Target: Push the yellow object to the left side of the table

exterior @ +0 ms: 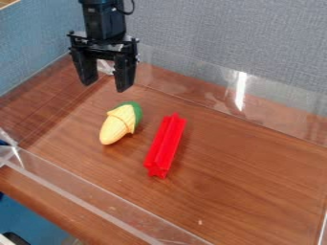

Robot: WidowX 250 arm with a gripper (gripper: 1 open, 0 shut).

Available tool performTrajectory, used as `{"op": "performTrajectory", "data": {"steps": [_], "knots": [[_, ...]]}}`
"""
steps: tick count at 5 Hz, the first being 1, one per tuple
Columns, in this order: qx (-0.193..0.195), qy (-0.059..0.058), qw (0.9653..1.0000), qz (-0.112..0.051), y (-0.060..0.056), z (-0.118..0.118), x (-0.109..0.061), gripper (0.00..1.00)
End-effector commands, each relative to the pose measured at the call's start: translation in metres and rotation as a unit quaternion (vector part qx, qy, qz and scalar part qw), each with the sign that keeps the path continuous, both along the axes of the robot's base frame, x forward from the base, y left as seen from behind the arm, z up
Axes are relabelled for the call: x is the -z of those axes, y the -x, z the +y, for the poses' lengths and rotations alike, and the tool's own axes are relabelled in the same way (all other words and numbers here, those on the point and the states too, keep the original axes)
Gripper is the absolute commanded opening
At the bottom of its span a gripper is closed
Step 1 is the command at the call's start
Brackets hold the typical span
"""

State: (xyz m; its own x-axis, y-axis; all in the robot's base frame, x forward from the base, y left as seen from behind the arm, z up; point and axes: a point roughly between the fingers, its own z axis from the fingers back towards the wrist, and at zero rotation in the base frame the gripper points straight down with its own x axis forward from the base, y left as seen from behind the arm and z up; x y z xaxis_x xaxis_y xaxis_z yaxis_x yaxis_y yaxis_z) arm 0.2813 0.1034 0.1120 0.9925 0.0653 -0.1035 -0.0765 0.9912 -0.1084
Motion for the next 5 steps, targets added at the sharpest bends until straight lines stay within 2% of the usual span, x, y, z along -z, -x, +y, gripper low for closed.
{"op": "performTrajectory", "data": {"steps": [1,3,5], "knots": [[-0.01,-0.01,0.9996,-0.023,-0.0026,0.0077,-0.0135,1.0],[-0.012,-0.008,0.9996,-0.022,-0.0005,0.0077,-0.0134,1.0],[0.001,-0.012,0.9996,-0.025,-0.0018,0.0043,-0.0155,1.0]]}}
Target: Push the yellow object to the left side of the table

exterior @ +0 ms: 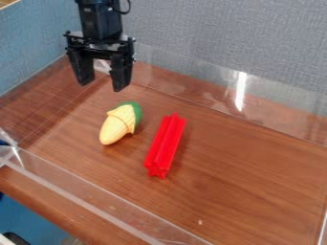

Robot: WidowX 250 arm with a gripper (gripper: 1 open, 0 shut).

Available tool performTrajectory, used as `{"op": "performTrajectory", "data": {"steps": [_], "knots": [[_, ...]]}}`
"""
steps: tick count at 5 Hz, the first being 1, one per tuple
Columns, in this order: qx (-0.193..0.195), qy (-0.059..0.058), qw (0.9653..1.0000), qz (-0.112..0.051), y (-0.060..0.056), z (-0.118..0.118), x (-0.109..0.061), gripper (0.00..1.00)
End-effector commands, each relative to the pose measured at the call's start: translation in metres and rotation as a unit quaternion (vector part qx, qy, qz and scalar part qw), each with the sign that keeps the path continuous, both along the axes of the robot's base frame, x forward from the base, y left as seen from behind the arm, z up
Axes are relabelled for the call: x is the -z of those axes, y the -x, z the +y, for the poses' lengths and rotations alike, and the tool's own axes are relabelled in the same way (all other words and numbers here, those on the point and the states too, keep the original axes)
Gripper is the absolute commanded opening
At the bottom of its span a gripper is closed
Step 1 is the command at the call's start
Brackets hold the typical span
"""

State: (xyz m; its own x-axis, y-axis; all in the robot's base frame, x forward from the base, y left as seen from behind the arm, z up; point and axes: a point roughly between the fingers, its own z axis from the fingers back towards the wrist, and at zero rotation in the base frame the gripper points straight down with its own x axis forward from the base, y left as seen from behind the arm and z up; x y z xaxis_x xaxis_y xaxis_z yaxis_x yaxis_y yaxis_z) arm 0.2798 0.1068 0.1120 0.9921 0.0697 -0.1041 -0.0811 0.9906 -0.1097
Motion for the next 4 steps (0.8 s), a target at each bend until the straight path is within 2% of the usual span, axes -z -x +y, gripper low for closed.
{"op": "performTrajectory", "data": {"steps": [1,4], "knots": [[0.01,-0.014,0.9995,-0.027,-0.0039,-0.001,-0.0167,1.0],[0.019,-0.015,0.9992,-0.031,-0.0042,-0.0048,-0.0193,1.0]]}}
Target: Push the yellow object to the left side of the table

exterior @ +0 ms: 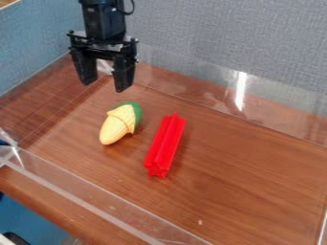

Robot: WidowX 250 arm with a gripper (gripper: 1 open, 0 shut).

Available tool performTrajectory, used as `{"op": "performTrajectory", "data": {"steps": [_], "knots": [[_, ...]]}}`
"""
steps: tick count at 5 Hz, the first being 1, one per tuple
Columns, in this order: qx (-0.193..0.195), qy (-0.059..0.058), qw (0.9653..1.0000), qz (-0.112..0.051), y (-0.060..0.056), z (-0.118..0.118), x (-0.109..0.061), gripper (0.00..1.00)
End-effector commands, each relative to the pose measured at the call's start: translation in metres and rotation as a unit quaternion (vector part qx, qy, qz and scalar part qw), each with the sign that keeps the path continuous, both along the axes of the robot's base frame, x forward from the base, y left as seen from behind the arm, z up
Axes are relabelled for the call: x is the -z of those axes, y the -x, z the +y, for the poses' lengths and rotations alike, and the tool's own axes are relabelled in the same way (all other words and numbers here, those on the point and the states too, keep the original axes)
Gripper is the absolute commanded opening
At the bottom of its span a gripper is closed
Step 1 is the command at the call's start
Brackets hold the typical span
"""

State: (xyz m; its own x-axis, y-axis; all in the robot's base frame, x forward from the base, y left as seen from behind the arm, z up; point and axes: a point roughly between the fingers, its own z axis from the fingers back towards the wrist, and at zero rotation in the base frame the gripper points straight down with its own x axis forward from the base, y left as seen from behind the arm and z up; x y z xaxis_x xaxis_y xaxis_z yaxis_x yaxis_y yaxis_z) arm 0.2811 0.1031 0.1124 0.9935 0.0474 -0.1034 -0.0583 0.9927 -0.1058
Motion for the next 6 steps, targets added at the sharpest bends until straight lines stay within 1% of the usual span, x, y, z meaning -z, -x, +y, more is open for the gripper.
{"op": "performTrajectory", "data": {"steps": [1,6], "knots": [[0.004,-0.012,0.9994,-0.031,-0.002,-0.0011,-0.0192,1.0],[-0.01,-0.009,0.9995,-0.03,0.0018,0.0007,-0.0206,1.0]]}}
